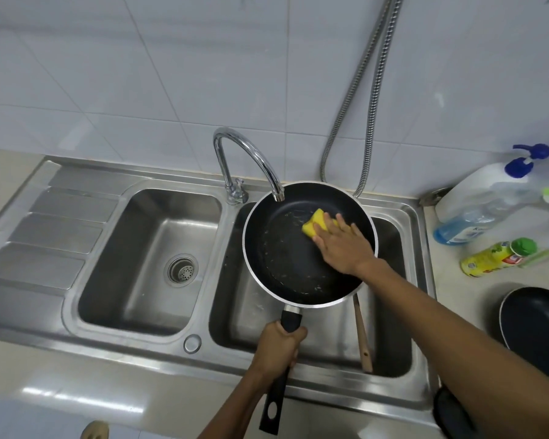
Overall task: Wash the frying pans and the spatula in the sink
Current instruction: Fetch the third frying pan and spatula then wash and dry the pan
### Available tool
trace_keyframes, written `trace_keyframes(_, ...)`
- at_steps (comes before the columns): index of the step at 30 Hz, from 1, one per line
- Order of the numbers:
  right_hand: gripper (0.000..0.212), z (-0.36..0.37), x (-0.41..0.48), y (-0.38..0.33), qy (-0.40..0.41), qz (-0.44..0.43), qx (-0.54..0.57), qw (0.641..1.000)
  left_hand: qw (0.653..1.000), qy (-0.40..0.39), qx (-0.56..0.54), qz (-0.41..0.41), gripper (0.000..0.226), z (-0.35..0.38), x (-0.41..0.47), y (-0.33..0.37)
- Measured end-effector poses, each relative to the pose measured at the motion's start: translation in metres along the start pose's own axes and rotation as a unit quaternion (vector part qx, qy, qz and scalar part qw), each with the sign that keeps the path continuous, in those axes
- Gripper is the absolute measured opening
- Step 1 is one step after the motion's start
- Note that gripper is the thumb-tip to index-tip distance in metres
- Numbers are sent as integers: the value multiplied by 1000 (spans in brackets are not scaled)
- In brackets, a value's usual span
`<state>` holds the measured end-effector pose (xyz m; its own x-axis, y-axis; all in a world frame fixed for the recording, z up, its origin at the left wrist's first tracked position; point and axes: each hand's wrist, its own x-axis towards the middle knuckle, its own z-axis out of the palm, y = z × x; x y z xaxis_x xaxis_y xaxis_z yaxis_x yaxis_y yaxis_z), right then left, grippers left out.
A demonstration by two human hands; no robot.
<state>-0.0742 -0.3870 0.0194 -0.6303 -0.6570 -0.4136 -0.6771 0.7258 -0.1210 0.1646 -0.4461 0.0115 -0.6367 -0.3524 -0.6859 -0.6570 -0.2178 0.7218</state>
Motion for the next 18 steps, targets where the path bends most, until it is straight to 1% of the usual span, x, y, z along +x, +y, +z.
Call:
trace_keyframes(2, 57, 11, -33, 5, -5, 0, -21, 1000, 1000, -3, 0, 4, 21, -1, 2, 2)
trace_keyframes(4, 69, 22, -65, -11, -14, -22, -34, 999, 1000, -1, 7, 6, 22, -1, 4, 3)
trace_keyframes(5, 68, 25, -74, -22, -22, -37, -27, 999, 1000, -1, 10, 8, 23, 0, 4, 4)
trace_keyframes(6, 62, 27, -74, -34, -29, -50, -17, 998, 1000, -3, 14, 11, 23, 1, 4, 5)
trace_keyframes(7, 57, 28, -68, -45, -30, -62, -4, 998, 1000, -3, 18, 14, 22, 1, 3, 6)
trace_keyframes(9, 54, 22, -42, -62, -17, -74, 19, 997, 1000, -6, 27, 15, 21, 1, 1, 8)
trace_keyframes(11, 54, 9, -9, -65, -12, -66, 33, 997, 1000, -12, 23, 8, 21, 1, -4, 7)
trace_keyframes(14, 54, -15, 23, -41, -5, -26, 24, 999, 1000, -13, 14, -2, 23, -1, -10, 3)
trace_keyframes(16, 55, -19, 22, -17, 0, 1, 12, 1000, 1000, -9, 12, -3, 24, -4, -9, 3)
trace_keyframes(18, 55, -9, 3, 3, 2, 16, 8, 1000, 1000, -1, 11, -3, 24, -7, -5, 5)
